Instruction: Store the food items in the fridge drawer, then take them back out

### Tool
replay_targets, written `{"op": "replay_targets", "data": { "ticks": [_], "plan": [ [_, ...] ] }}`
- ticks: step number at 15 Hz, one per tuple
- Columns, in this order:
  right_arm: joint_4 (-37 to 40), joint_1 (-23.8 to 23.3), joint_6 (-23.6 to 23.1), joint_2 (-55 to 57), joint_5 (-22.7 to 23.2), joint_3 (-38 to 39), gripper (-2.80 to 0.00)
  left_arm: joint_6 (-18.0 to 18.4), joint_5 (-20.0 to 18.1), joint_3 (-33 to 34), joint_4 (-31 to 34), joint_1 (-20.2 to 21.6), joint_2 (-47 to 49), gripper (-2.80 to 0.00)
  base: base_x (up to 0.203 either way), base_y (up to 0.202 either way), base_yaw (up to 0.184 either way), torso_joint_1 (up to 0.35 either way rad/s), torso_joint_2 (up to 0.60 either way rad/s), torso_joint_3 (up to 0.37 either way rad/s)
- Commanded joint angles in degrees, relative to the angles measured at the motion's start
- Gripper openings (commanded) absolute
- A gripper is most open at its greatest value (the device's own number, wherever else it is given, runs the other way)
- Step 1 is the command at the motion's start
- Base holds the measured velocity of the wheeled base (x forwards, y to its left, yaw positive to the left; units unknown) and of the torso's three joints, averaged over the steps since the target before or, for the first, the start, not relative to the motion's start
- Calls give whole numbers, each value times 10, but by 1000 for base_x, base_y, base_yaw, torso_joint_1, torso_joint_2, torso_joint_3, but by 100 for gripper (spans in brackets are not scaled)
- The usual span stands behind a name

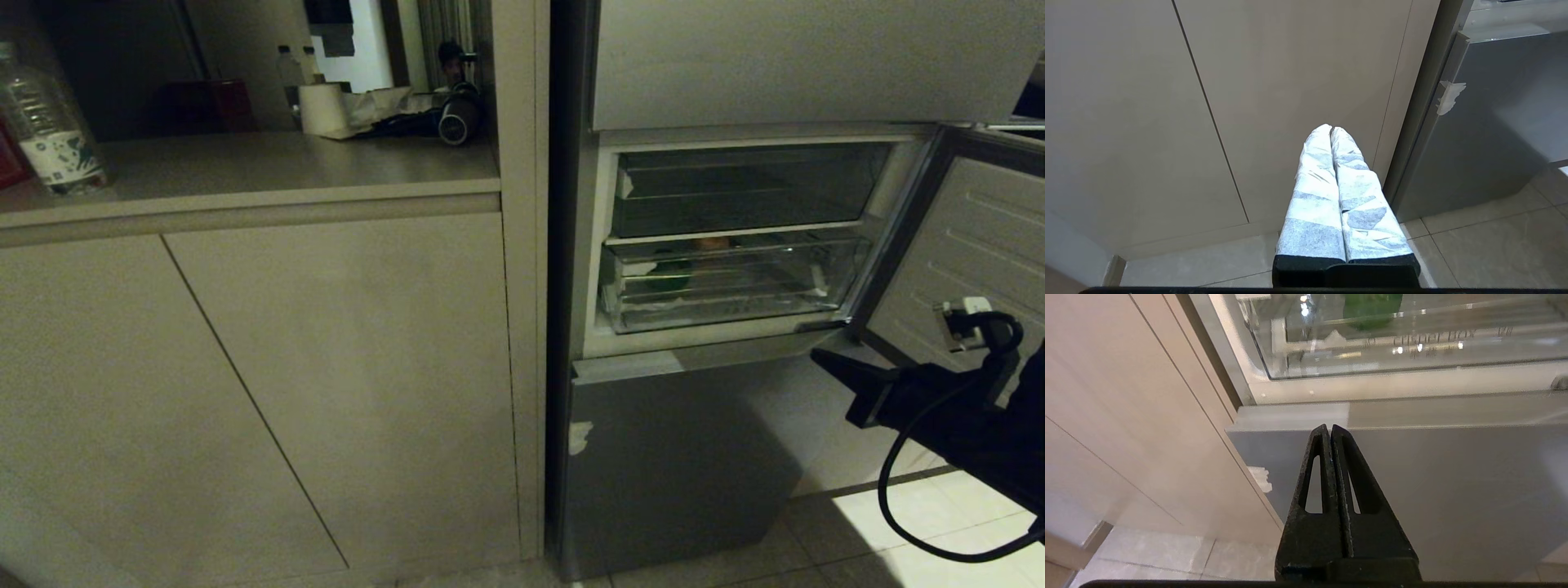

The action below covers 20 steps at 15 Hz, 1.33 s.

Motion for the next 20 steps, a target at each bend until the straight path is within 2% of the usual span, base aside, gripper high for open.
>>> {"op": "replay_targets", "data": {
  "ticks": [1,9,17,20],
  "plan": [
    [-5,0,1,20,1,-4,-280,-1,1,0,0,0,1,-280,62,0,-3,0,2,2],
    [-6,0,3,71,2,-53,-280,-2,1,0,0,0,1,-280,172,0,-2,6,2,4],
    [-9,0,2,204,2,-196,-280,-2,1,0,-1,1,1,-280,0,0,0,0,0,0],
    [-52,1,4,261,1,-253,-280,-2,1,0,-1,1,1,-280,0,0,0,0,0,0]
  ]
}}
